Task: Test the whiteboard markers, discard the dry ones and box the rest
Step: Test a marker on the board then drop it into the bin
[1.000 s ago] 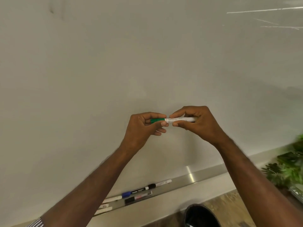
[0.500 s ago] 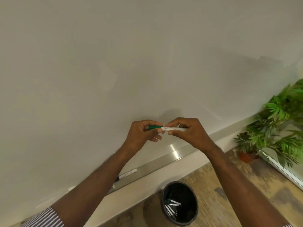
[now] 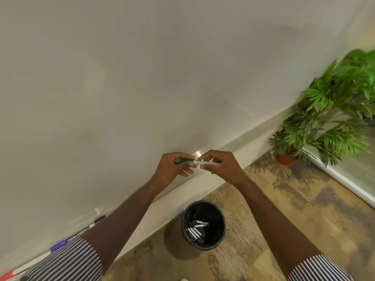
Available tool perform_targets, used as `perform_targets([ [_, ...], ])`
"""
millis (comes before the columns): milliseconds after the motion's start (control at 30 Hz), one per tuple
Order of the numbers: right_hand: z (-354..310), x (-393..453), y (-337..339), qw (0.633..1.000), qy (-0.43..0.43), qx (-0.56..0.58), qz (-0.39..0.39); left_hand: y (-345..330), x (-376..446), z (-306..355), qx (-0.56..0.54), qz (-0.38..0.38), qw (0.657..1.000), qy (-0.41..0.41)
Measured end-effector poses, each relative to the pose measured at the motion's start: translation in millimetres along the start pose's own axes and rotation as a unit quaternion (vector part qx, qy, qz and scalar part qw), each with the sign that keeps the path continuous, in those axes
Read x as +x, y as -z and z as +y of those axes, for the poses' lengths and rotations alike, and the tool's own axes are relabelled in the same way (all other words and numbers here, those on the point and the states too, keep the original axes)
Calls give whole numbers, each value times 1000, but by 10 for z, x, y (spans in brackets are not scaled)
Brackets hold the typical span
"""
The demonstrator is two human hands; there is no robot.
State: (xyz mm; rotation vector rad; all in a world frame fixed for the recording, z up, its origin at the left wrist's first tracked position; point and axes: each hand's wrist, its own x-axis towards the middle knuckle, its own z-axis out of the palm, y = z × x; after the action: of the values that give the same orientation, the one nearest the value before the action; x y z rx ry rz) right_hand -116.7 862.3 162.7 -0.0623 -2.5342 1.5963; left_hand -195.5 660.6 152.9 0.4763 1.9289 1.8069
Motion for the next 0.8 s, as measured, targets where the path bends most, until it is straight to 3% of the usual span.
perform_targets([
  [167, 497, -38, 3, 999, -44, 16, 19, -250, 228, -321, 5, -14, 999, 46],
  [367, 870, -56, 75, 997, -61, 21, 43, -486, 405, -462, 35, -56, 997, 32],
  [633, 863, 42, 45, 997, -33, 14, 70, -518, 479, -596, 82, -65, 994, -5],
  [800, 772, 193, -220, 999, -11, 5, 48, -344, 366, -674, 102, -31, 994, -30],
])
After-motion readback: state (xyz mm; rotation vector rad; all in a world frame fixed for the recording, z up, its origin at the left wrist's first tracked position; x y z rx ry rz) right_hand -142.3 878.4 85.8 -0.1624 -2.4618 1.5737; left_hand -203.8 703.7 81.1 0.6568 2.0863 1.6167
